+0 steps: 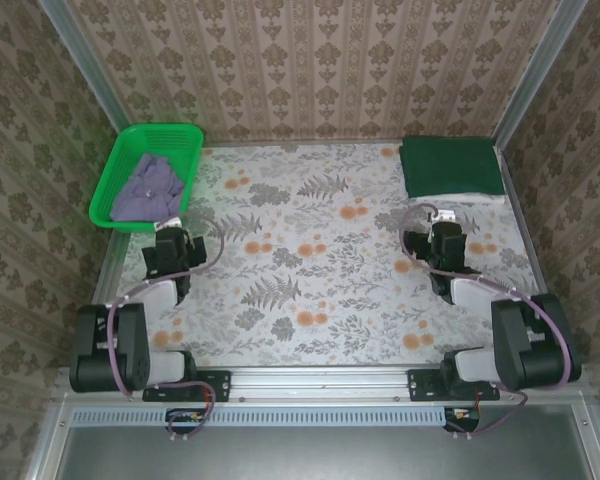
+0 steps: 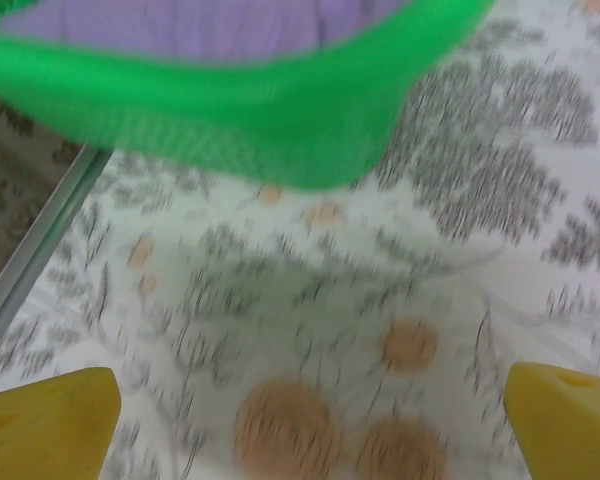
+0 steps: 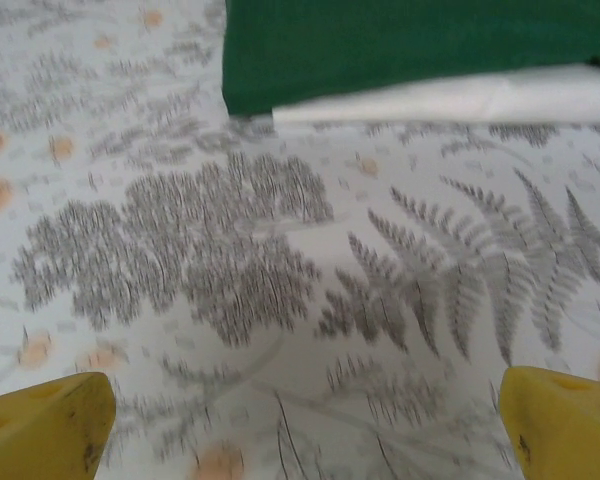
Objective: Fold and stack the t-shirts
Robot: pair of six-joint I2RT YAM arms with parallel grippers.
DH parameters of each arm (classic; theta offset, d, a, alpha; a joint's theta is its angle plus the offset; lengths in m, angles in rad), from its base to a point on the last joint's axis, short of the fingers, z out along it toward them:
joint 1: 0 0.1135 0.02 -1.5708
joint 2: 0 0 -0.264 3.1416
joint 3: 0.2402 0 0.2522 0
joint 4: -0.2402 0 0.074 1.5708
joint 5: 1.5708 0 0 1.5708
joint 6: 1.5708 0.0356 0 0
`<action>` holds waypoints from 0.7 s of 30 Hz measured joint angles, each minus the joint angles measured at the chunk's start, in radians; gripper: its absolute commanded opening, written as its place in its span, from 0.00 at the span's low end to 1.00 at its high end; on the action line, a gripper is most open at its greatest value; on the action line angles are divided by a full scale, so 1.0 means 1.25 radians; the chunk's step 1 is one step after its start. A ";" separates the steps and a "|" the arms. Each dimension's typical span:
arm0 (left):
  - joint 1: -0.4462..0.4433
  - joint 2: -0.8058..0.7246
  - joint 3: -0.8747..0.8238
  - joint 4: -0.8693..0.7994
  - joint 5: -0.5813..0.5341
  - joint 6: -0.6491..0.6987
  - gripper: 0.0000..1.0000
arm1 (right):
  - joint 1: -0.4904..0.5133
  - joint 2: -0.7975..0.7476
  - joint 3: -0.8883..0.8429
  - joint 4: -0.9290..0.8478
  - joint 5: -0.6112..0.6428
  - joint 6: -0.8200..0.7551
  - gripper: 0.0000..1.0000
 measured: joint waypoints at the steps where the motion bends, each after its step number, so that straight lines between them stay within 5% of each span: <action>1: 0.001 0.018 0.010 0.023 0.007 0.007 1.00 | -0.003 0.019 0.015 0.013 -0.007 -0.003 1.00; 21: -0.009 0.133 -0.081 0.385 0.100 0.078 1.00 | -0.046 0.136 -0.179 0.500 -0.076 -0.023 1.00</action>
